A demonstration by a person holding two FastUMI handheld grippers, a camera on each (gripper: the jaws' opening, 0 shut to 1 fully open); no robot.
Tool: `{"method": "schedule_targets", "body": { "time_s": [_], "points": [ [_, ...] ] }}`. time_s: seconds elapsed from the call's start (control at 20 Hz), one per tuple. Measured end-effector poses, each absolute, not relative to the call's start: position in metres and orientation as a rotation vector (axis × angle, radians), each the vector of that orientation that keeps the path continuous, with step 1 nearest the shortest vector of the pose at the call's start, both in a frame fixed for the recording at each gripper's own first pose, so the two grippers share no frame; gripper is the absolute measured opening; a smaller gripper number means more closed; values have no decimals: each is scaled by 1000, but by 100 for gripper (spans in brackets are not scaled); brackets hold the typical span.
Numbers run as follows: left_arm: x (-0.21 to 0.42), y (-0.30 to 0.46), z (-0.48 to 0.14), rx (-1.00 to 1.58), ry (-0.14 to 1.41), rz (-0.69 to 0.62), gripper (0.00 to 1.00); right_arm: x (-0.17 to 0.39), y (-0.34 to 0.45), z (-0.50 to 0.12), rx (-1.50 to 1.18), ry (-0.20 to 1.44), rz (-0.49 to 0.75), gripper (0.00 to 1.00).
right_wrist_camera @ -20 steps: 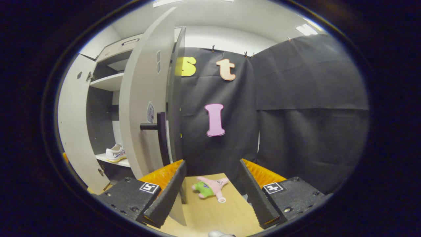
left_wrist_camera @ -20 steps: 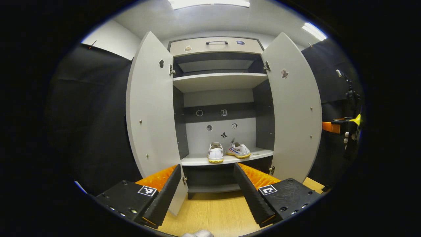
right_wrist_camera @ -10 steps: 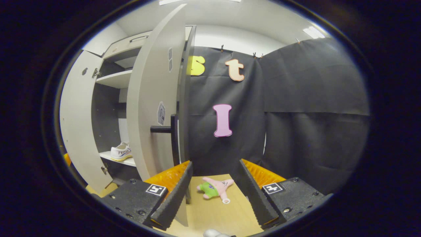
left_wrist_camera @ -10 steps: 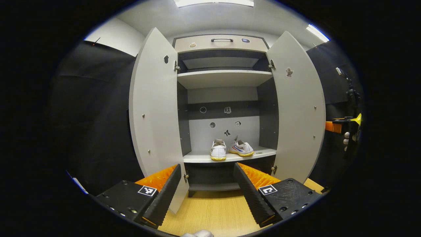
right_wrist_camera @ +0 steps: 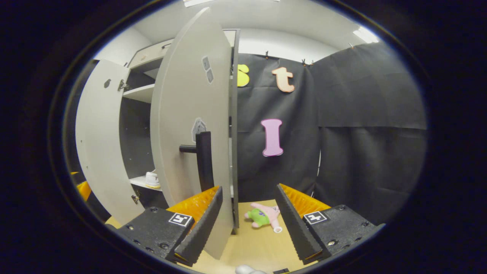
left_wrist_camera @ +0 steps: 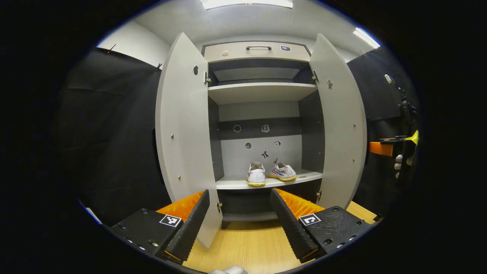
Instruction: Grab one shoe with the right hand and put it into the shoe cabinet, grab the other shoe with the left hand and put it into the shoe cabinet; then close the right door with the right hand and the left door with the left hand.
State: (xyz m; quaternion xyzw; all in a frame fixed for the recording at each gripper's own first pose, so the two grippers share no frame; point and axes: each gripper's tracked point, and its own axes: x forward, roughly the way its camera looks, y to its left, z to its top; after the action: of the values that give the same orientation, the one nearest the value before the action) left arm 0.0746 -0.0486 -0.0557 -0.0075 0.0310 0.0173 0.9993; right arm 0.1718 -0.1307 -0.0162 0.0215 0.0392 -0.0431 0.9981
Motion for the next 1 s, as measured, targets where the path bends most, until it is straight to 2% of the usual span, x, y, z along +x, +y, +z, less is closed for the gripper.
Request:
{"method": "schedule_targets", "body": {
  "time_s": [0.05,0.1,0.25,0.3,0.35,0.4,0.5,0.55,0.6,0.65,0.75,0.8,1.0],
  "points": [
    [73,-46,-56,-13,64,39,100,174,-119,-15,39,78,-66,92],
    [70,-44,-55,-13,65,41,96,177,-107,-15,37,79,-42,92],
    [64,-35,-53,-5,61,56,96,189,-70,-14,32,68,31,92],
    [60,-32,-54,-4,65,61,96,194,-57,-12,37,63,62,85],
    [58,-28,-55,-3,70,66,96,197,-43,-9,45,55,92,92],
    [58,-24,-56,-3,75,71,96,196,-33,-6,47,47,113,89],
    [55,-12,-57,-6,83,90,100,188,-17,1,38,21,136,98],
    [53,-6,-58,-6,85,99,96,184,-10,3,31,17,146,99],
    [52,1,-56,-4,83,107,100,178,-4,2,28,19,159,99],
    [53,9,-56,-2,80,117,96,173,3,1,25,23,172,99],
    [55,28,-55,-13,70,141,100,163,15,-2,25,33,191,99],
    [58,37,-59,-21,80,152,96,158,20,-3,25,33,197,99],
    [65,84,-63,-31,77,205,96,140,36,-11,-3,52,202,97]
  ]
}}
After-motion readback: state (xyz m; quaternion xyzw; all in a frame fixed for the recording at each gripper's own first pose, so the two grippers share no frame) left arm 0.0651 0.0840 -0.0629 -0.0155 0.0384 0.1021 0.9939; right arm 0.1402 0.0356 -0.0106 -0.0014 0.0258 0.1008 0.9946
